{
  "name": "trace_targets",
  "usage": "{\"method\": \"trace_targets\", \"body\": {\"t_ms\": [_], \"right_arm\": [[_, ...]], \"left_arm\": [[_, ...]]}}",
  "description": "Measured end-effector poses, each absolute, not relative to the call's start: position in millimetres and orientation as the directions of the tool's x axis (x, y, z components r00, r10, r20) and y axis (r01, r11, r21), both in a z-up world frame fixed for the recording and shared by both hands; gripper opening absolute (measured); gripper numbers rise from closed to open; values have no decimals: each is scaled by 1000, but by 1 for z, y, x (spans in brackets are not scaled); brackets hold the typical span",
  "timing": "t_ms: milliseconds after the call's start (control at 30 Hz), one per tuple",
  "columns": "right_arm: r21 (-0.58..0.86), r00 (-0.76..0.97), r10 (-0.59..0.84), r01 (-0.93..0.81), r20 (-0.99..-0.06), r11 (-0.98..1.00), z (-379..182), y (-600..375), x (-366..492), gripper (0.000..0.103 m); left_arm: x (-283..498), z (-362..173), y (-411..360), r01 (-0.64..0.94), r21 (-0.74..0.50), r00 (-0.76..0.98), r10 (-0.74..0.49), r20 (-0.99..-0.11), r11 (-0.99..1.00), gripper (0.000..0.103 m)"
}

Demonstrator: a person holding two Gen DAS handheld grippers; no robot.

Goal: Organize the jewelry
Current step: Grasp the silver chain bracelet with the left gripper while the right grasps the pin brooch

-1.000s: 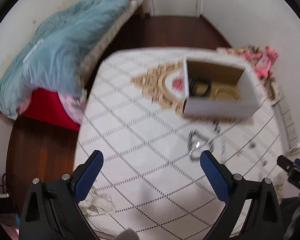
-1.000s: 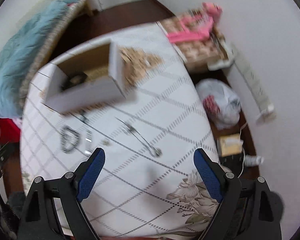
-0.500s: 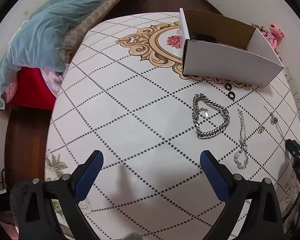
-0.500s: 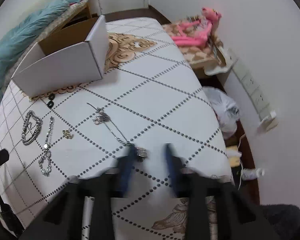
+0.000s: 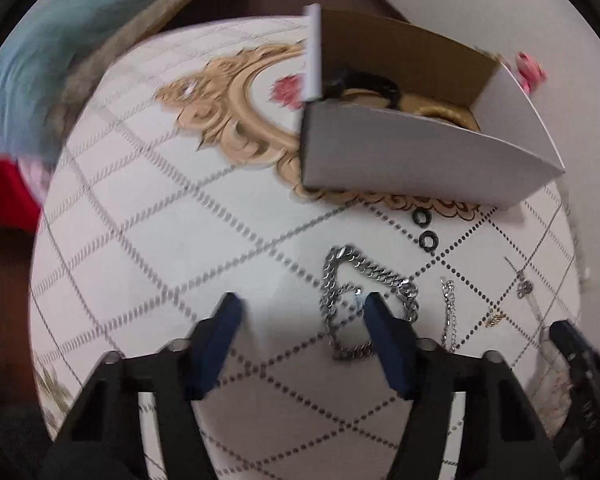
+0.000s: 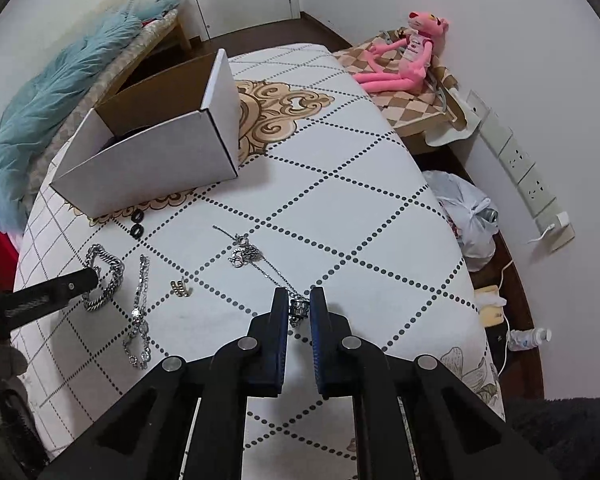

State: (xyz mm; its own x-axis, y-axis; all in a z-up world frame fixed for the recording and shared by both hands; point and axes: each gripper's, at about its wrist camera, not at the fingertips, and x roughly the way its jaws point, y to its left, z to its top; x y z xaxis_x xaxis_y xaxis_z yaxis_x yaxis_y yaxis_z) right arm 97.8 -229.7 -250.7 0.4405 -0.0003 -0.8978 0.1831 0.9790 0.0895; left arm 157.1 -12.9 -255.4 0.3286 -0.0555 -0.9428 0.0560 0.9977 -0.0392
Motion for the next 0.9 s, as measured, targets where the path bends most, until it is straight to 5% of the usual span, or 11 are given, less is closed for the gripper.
{"method": "trace_targets", "body": {"t_ms": [33,100,167,333,900], "right_arm": [[95,438,2,190,-899,977,-251,-231,98,11],[97,434,1,198,-901,975,-252,-233,99,11],[105,433,7,203,-901,974,-251,-234,99,11],[147,450,43,199,-892,969,-238,-235,99,11],[264,566,197,37,-800,964,-124,-214,118,10]], "left_arm": [[156,-255,-18,79,-13,337,-39,-941,997,44],[153,-253,-26,122,-22,351,-64,-934,992,15],[151,-252,-28,138,-40,348,-86,-933,990,5],[140,-246,-9,94,-176,336,-198,-921,980,5],[128,-140,22,137,-321,466,-347,-814,937,1]]}}
